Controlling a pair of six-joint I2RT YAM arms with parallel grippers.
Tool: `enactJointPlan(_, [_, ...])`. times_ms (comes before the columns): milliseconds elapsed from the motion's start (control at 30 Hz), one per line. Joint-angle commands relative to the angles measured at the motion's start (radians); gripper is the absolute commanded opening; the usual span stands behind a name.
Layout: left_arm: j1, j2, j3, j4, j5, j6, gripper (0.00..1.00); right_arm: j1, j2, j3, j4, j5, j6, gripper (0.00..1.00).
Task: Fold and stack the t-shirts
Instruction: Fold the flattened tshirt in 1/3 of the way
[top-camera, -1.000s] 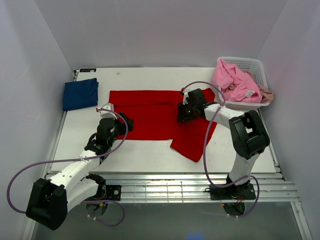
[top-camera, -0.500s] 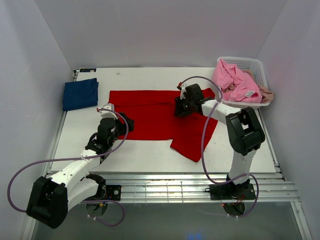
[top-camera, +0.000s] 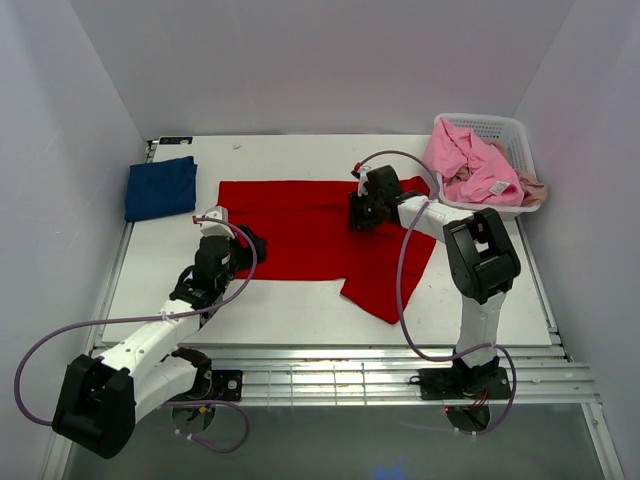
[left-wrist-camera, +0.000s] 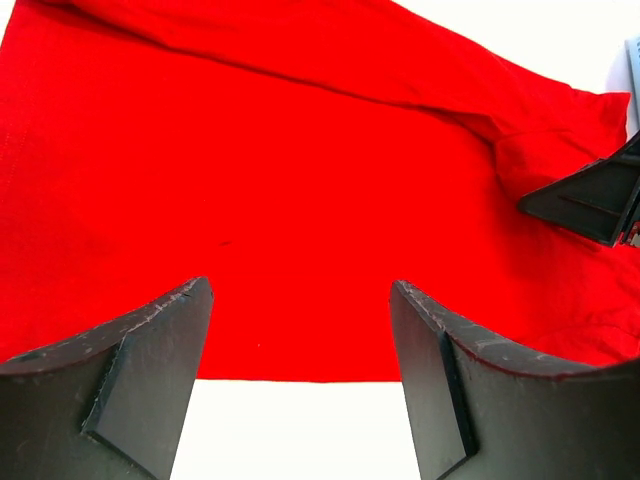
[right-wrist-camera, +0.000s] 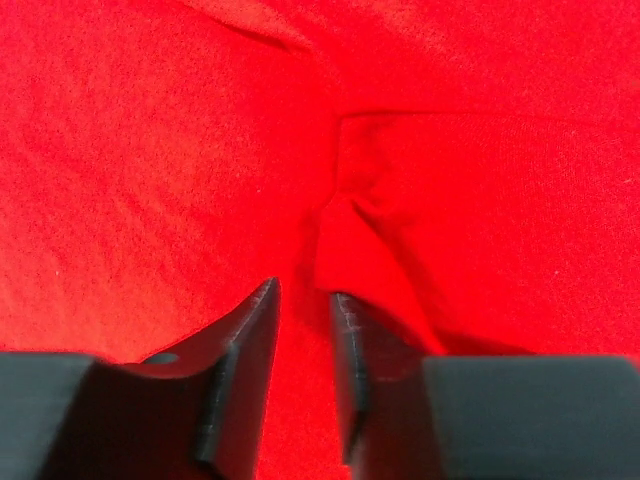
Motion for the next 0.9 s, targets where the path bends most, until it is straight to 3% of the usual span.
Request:
enactJointPlan(0, [-0.002, -0.029, -0.001, 0.009, -0.015, 0.013, 0.82, 0.004, 0.020, 0.045, 0.014, 0.018, -0.009, 0.31])
enactJointPlan(33, [-0.002, -0.028, 0.001, 0.011, -0.017, 0.013, 0.82, 0.006, 0.026, 0.047, 0.015, 0.018, -0.007, 0.18])
enactJointPlan(133, [-0.002, -0.028, -0.001, 0.011, -0.020, 0.013, 0.82, 0.006, 0.032, 0.050, 0.021, 0.009, -0.007, 0.08])
enactJointPlan(767, [-0.002, -0.044, -0.019, 0.011, -0.012, 0.000, 0.82, 0.027, -0.080, -0.065, 0.179, -0.189, 0.126, 0.08])
enactJointPlan(867, [-0.002, -0.041, -0.021, 0.009, -0.007, -0.002, 0.82, 0.033, -0.075, -0.088, 0.186, -0.229, 0.131, 0.12])
